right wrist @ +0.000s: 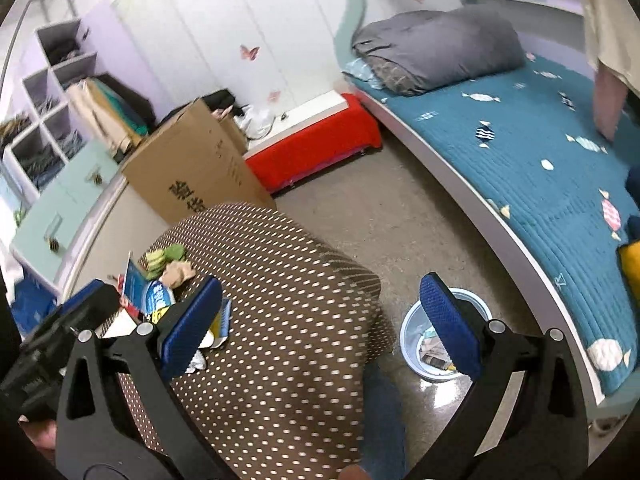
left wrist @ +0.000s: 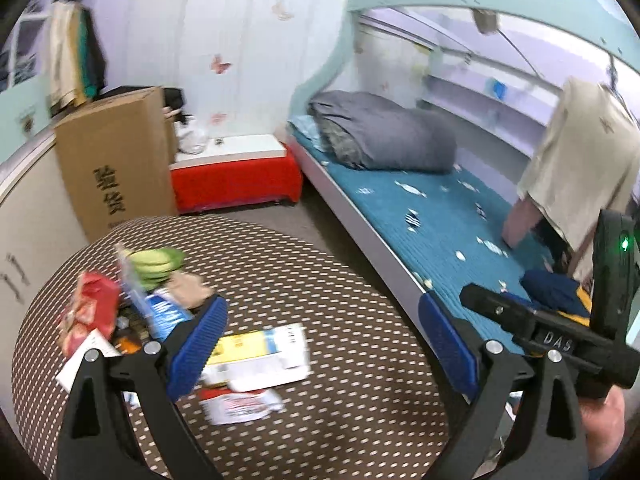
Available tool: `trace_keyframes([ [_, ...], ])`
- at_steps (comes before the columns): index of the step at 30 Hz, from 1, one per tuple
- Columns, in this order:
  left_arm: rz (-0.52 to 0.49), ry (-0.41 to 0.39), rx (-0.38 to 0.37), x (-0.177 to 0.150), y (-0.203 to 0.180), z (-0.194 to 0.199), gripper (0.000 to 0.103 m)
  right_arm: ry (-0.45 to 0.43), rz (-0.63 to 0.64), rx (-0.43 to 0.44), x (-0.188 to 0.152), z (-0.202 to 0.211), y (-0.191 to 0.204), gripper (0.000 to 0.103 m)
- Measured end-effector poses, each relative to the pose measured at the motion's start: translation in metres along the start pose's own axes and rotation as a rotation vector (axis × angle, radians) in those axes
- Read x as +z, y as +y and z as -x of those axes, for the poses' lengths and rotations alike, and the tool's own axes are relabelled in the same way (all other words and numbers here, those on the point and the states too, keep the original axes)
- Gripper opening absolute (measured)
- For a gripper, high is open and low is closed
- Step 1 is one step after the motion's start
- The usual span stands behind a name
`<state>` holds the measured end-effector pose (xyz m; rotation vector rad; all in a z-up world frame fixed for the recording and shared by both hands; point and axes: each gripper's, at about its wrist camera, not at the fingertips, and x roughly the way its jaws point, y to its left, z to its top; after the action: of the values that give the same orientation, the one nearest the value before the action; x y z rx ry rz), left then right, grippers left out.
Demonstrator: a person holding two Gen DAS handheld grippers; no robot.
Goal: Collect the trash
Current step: 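Return both tools over the table toward the remaining trash, then grasp the white receipt box with the left gripper while the right gripper grasps the red-white wrapper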
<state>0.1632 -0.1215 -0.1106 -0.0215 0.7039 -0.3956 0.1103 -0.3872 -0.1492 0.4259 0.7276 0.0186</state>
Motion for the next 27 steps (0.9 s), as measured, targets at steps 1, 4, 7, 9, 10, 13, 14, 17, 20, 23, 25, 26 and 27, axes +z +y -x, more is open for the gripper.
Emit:
trace_keyframes([
  [1,0.014,-0.009,0.014,-0.002,0.008,0.004,0.094,0.009,0.013,0.005,-0.001,-0.003,0.007,0.097],
  [4,0.04,-0.021,0.051,-0.008,0.031,0.014,0.094,0.028,0.057,0.023,-0.006,-0.012,0.029,0.097],
  [7,0.075,-0.024,0.077,-0.017,0.056,0.022,0.094,0.043,0.109,0.03,-0.011,-0.018,0.052,0.097],
  [9,0.096,-0.021,0.095,-0.023,0.07,0.025,0.094,0.059,0.143,0.036,-0.015,-0.024,0.065,0.097],
  [10,0.114,-0.016,0.106,-0.026,0.08,0.025,0.094,0.066,0.157,0.035,-0.017,-0.027,0.071,0.097],
  [13,0.149,-0.018,0.122,-0.037,0.103,0.032,0.094,0.093,0.197,0.049,-0.024,-0.035,0.086,0.097],
  [14,0.151,-0.02,0.129,-0.04,0.108,0.034,0.094,0.105,0.22,0.055,-0.027,-0.039,0.093,0.097],
  [17,0.152,-0.022,0.164,-0.048,0.128,0.041,0.094,0.129,0.282,0.063,-0.033,-0.046,0.105,0.097],
  [20,0.168,-0.021,0.197,-0.059,0.149,0.046,0.094,0.165,0.331,0.066,-0.042,-0.054,0.116,0.097],
  [23,0.181,-0.017,0.224,-0.07,0.168,0.048,0.094,0.212,0.357,0.076,-0.055,-0.065,0.124,0.097],
  [25,0.184,-0.006,0.244,-0.079,0.179,0.045,0.094,0.239,0.365,0.084,-0.063,-0.073,0.131,0.097],
  [26,0.187,0.001,0.253,-0.082,0.183,0.043,0.094,0.249,0.367,0.087,-0.067,-0.075,0.133,0.097],
  [27,0.19,0.007,0.26,-0.085,0.187,0.041,0.094,0.263,0.372,0.086,-0.072,-0.078,0.136,0.097],
])
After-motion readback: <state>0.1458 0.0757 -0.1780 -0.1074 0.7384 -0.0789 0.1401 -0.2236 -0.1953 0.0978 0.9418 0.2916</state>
